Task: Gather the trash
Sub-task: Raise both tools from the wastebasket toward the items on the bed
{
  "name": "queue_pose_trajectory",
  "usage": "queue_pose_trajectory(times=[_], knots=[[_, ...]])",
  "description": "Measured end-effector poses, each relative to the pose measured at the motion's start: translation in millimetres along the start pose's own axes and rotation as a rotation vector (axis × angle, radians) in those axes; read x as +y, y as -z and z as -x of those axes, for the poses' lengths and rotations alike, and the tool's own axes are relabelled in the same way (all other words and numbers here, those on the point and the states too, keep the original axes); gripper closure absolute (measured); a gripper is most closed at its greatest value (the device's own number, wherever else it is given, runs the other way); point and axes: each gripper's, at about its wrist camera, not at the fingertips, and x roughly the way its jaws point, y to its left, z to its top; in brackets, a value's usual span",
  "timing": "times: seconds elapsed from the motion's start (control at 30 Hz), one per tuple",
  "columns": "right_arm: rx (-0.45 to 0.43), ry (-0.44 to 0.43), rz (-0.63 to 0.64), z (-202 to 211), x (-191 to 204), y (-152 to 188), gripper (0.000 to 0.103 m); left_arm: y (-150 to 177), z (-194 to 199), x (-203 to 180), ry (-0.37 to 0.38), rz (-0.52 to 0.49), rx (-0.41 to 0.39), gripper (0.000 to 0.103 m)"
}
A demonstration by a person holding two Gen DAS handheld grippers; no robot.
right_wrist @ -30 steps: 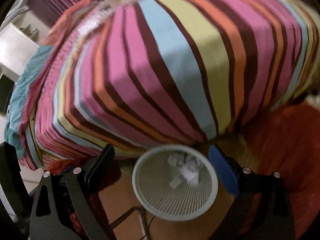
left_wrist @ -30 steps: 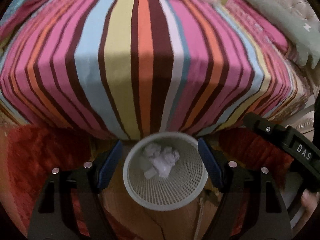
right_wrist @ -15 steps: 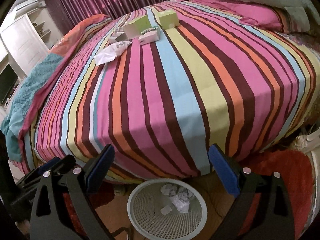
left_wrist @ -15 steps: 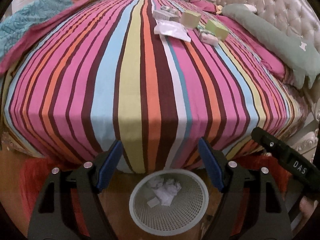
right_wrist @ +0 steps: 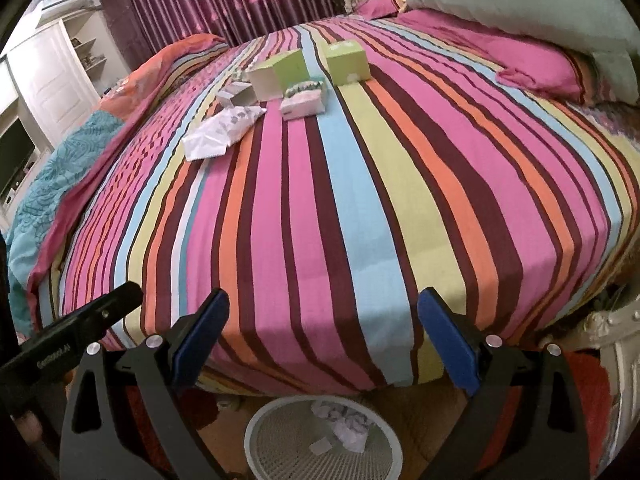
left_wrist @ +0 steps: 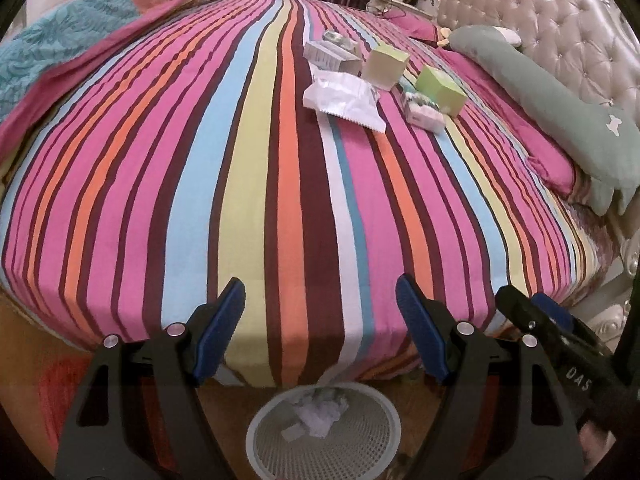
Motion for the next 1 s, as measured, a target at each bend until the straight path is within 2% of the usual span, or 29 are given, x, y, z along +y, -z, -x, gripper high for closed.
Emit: queue_pose_trajectory(times=[0.33,1.0], knots=[[-0.027,0.014,0.018,-15,0,-29,0.012,-36,-20,-1,0.006,0.033,-0.003,0.027],[-0.019,0.020,0.043,-59,8,-78,0.012,-98,-62,-14,0.010,-0.027,-0.004,0.027]])
